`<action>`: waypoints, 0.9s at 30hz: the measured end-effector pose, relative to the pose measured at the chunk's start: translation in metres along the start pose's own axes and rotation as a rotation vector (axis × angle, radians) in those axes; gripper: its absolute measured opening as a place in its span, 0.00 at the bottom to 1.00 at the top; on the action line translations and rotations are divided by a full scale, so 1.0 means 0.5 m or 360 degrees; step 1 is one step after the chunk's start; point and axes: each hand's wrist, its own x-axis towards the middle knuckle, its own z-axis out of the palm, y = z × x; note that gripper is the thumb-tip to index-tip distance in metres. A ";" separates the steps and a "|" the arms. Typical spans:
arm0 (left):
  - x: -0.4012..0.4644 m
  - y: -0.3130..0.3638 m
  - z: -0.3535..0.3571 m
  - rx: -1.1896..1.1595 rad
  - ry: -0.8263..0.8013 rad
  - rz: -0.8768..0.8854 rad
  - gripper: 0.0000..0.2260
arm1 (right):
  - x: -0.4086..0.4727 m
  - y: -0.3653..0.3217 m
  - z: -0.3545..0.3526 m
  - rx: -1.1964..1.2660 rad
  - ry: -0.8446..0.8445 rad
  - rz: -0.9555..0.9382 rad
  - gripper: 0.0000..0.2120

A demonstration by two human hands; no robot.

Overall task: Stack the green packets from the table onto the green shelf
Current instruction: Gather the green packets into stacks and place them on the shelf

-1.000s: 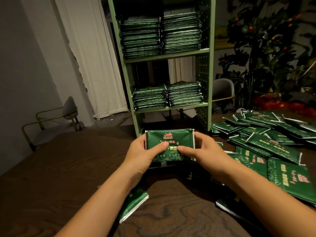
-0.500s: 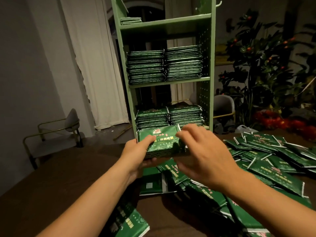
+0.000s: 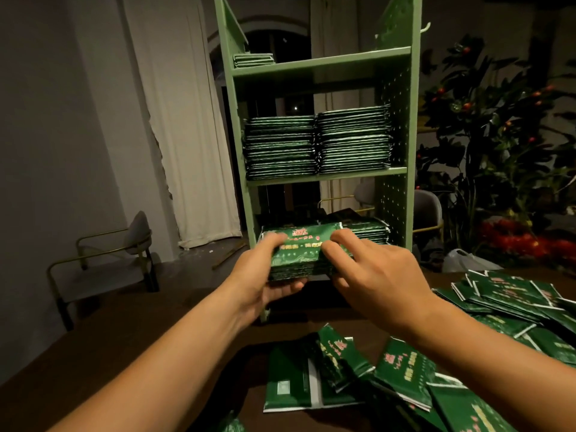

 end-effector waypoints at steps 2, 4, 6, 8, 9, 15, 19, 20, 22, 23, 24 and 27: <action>0.010 0.001 -0.013 -0.0094 -0.0064 0.0025 0.23 | 0.014 0.015 0.008 0.0023 0.0015 0.0133 0.14; 0.027 -0.009 -0.028 0.0007 -0.0027 0.0033 0.25 | 0.021 0.034 0.025 0.0041 0.0004 0.0250 0.16; 0.037 -0.028 -0.040 0.0297 0.0019 0.0080 0.20 | 0.024 0.045 0.044 0.0048 -0.0027 0.0317 0.18; 0.043 -0.050 -0.052 0.0759 0.0013 0.0270 0.12 | 0.029 0.044 0.060 0.0035 -0.0065 0.0341 0.19; 0.047 -0.058 -0.061 0.1021 -0.0019 0.0413 0.09 | 0.037 0.040 0.072 0.0024 -0.0074 0.0342 0.19; 0.073 -0.042 -0.065 0.1912 -0.0011 0.1009 0.05 | 0.092 0.007 0.126 0.0040 -0.0079 0.0348 0.15; 0.099 -0.027 -0.061 0.2063 0.0057 0.1177 0.03 | 0.123 0.003 0.158 -0.0010 -0.0115 0.0329 0.15; 0.106 -0.023 -0.060 0.2072 0.0093 0.1209 0.04 | 0.130 0.004 0.165 -0.0016 -0.0122 0.0323 0.15; 0.120 -0.016 -0.057 0.2095 0.0191 0.1252 0.06 | 0.142 0.005 0.177 0.0007 -0.0150 0.0309 0.15; 0.128 -0.013 -0.056 0.2115 0.0244 0.1259 0.07 | 0.146 0.006 0.182 0.0029 -0.0183 0.0295 0.16; 0.135 -0.010 -0.055 0.2136 0.0292 0.1259 0.08 | 0.149 0.006 0.186 0.0059 -0.0224 0.0285 0.17; 0.154 -0.005 -0.052 0.2151 0.0370 0.1232 0.08 | 0.141 0.011 0.184 0.0178 -0.0297 0.0319 0.23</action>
